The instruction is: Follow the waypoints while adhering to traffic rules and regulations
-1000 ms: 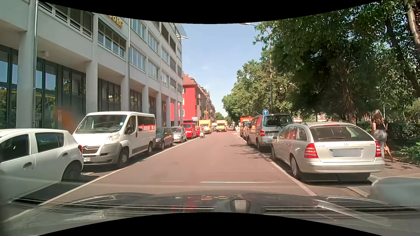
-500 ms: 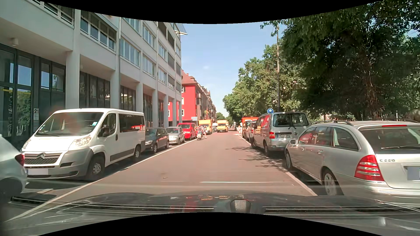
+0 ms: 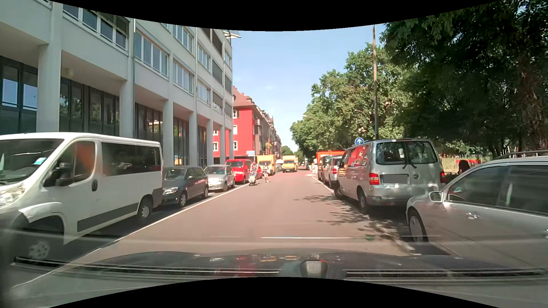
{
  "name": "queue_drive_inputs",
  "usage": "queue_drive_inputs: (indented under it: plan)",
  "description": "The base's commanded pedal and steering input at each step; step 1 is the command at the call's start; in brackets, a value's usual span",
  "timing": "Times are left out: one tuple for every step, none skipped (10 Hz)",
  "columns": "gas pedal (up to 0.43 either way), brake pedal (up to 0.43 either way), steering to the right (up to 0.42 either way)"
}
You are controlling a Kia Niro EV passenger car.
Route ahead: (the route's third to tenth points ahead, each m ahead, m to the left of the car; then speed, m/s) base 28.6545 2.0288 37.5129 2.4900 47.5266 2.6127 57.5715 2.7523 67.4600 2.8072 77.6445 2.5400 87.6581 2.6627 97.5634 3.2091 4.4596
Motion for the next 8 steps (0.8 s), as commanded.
queue_drive_inputs:
  plan:
    - [0.150, 0.000, 0.001]
    - [0.150, 0.000, 0.001]
    - [0.130, 0.000, 0.001]
    - [0.118, 0.000, 0.001]
    - [0.098, 0.000, 0.001]
    - [0.087, 0.000, 0.001]
    - [0.067, 0.000, 0.001]
    - [0.059, 0.000, 0.001]
